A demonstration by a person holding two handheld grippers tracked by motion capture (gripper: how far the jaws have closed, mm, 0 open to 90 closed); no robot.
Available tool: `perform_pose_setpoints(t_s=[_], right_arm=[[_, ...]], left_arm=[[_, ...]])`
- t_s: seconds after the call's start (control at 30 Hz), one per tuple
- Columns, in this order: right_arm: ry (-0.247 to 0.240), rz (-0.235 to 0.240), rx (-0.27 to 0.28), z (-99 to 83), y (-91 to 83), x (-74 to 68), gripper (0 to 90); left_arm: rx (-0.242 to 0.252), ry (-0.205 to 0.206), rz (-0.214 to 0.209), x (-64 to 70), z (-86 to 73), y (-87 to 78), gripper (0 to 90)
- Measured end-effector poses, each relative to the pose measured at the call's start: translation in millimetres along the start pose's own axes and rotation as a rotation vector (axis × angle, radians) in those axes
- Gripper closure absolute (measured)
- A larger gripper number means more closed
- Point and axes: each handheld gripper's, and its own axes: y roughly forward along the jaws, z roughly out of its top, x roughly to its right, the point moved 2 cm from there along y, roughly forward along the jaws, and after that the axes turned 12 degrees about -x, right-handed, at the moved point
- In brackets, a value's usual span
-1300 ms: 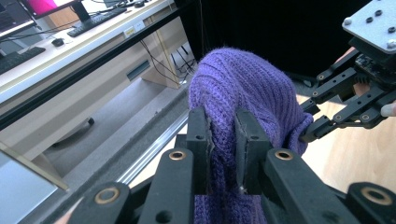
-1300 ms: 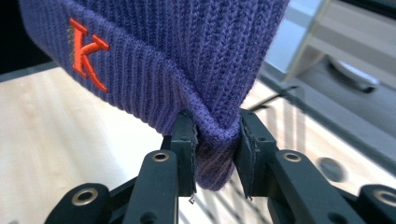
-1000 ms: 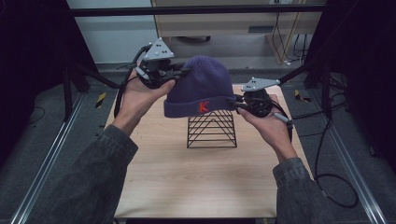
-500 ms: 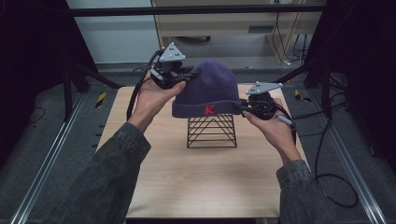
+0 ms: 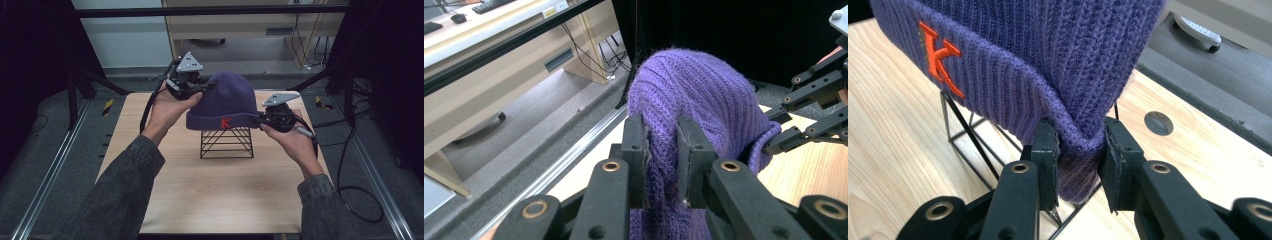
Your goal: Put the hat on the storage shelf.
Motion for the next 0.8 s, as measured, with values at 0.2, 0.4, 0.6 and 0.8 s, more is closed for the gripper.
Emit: perform_pose_setpoints(t_s=[0.2,0.4,0.6,0.8], right_arm=[[-0.014,-0.013,-0.022,-4.3,2.3,-1.7,70.9],[-0.005,-0.008,-0.032,-11.0,5.8,-0.8,70.6],[-0.005,-0.008,-0.039,-15.9,6.7,-0.1,70.4],[-0.005,-0.01,-0.04,-17.0,4.6,0.1,70.3]], left_arm=[[-0.006,-0.001,-0.009,1.7,-4.4,5.5,76.4],[-0.016,-0.005,-0.016,4.2,-8.8,11.1,76.4],[-0.022,-0.003,-0.023,6.2,-11.8,14.3,76.4],[-0.023,0.002,-0.024,7.8,-11.8,14.6,76.4]])
